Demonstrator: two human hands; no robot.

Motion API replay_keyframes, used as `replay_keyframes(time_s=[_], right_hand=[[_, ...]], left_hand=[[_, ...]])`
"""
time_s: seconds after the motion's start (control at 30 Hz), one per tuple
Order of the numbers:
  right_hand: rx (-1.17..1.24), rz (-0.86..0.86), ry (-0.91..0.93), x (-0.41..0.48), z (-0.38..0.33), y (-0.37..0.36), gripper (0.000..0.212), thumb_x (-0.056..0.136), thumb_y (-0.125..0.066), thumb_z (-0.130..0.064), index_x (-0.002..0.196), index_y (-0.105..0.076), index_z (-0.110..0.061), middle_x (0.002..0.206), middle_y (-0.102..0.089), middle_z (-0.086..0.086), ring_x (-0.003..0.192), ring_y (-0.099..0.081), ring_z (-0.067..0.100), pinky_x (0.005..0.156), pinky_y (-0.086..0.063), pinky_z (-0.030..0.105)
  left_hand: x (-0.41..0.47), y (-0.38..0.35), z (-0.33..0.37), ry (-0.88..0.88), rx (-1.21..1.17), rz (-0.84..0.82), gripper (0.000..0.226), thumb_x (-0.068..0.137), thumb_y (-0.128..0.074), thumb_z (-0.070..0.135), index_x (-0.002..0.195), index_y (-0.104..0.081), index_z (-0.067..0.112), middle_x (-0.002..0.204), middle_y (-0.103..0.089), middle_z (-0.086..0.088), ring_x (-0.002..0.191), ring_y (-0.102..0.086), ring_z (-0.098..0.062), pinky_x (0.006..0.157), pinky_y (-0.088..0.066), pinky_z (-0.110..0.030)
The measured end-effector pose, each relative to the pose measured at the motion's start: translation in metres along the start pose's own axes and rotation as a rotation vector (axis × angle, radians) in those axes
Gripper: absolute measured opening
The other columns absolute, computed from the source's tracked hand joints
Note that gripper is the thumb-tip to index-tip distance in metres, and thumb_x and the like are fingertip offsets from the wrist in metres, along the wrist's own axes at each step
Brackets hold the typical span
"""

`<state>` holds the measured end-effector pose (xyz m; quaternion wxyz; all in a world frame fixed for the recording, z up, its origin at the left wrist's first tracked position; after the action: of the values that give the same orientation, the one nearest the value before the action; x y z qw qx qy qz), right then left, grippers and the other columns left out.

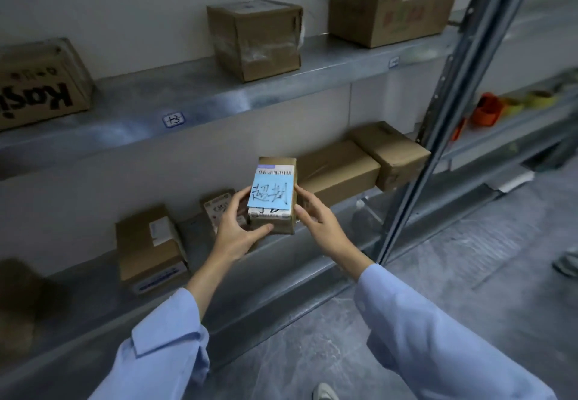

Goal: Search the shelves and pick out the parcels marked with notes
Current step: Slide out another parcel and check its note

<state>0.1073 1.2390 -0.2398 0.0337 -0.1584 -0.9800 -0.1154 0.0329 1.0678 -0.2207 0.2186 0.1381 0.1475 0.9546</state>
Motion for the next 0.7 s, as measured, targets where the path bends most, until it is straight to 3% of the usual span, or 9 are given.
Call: replay_keyframes(time_s=[0.1,0.17,0.23,0.33,0.43,0.5,0.6,0.7], right_hand=[[0.003,0.100,-0.053,-0.043,0.004,0.011,0.048,0.101,-0.051,-0.027,0.148,-0.040,-0.024,0.135,-0.057,-0.008,0.115,-0.059,0.004,0.097,-0.048,0.026],[0.030,0.179,-0.088,-0.076,0.007,0.018,0.047,0.101,-0.051,-0.029,0.147,-0.042,-0.024,0.133,-0.058,-0.012,0.119,-0.056,-0.002,0.103,-0.046,0.029],[0.041,0.269,-0.127,-0.109,0.011,0.027,0.046,0.101,-0.050,-0.033,0.146,-0.044,-0.025,0.137,-0.057,-0.011,0.125,-0.052,0.002,0.107,-0.044,0.036],[0.067,0.393,-0.167,-0.158,0.014,0.042,0.046,0.100,-0.051,-0.037,0.144,-0.045,-0.025,0.138,-0.056,-0.009,0.128,-0.052,0.008,0.107,-0.045,0.041],[0.080,0.502,-0.218,-0.205,0.014,0.061,0.040,0.102,-0.048,-0.030,0.142,-0.045,-0.026,0.132,-0.058,-0.010,0.118,-0.056,0.005,0.088,-0.051,0.020],[0.089,0.570,-0.238,-0.234,0.011,0.074,0.039,0.103,-0.046,-0.027,0.143,-0.044,-0.026,0.129,-0.059,-0.012,0.111,-0.057,-0.003,0.078,-0.046,0.010],[0.078,0.667,-0.273,-0.281,0.009,0.096,0.041,0.103,-0.046,-0.029,0.144,-0.044,-0.027,0.129,-0.057,-0.017,0.108,-0.057,-0.008,0.074,-0.044,0.006],[0.088,0.770,-0.308,-0.327,0.007,0.117,0.042,0.102,-0.048,-0.032,0.143,-0.043,-0.031,0.128,-0.055,-0.022,0.100,-0.057,-0.017,0.073,-0.046,0.008]], left_hand=[[-0.018,-0.017,0.006,-0.061,-0.006,-0.113,0.082,0.068,-0.083,-0.005,0.138,-0.045,0.013,0.126,-0.056,0.012,0.116,-0.053,0.005,0.092,-0.043,-0.009],[-0.032,-0.030,0.008,-0.099,0.016,-0.189,0.082,0.068,-0.084,-0.001,0.138,-0.045,0.016,0.131,-0.056,0.005,0.120,-0.052,-0.003,0.096,-0.042,-0.012],[-0.048,-0.046,0.010,-0.125,0.021,-0.277,0.082,0.070,-0.085,0.005,0.139,-0.045,0.020,0.135,-0.055,0.003,0.126,-0.049,-0.010,0.101,-0.043,-0.021],[-0.071,-0.076,0.022,-0.159,0.013,-0.402,0.081,0.072,-0.085,0.010,0.140,-0.044,0.022,0.138,-0.054,0.002,0.127,-0.048,-0.011,0.094,-0.041,-0.013],[-0.096,-0.109,0.039,-0.185,-0.053,-0.513,0.078,0.072,-0.085,0.013,0.138,-0.045,0.023,0.136,-0.055,0.005,0.124,-0.051,-0.007,0.095,-0.045,-0.020],[-0.112,-0.131,0.049,-0.192,-0.095,-0.572,0.076,0.070,-0.087,0.016,0.134,-0.047,0.025,0.131,-0.057,0.009,0.119,-0.052,0.003,0.093,-0.046,-0.016],[-0.137,-0.166,0.068,-0.226,-0.128,-0.665,0.076,0.067,-0.086,0.025,0.132,-0.047,0.028,0.128,-0.058,0.012,0.117,-0.052,0.007,0.088,-0.043,-0.007],[-0.166,-0.202,0.085,-0.230,-0.180,-0.763,0.076,0.071,-0.086,0.011,0.135,-0.046,0.021,0.129,-0.057,0.008,0.116,-0.052,0.010,0.090,-0.045,-0.009]])
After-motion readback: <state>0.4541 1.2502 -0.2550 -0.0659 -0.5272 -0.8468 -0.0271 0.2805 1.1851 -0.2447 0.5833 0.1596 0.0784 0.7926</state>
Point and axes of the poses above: each hand's wrist, its own x-axis towards the middle knuckle, its own y-axis out of the back of the hand, z = x × y, the point moved 5 cm from there along x, towards the middle knuckle
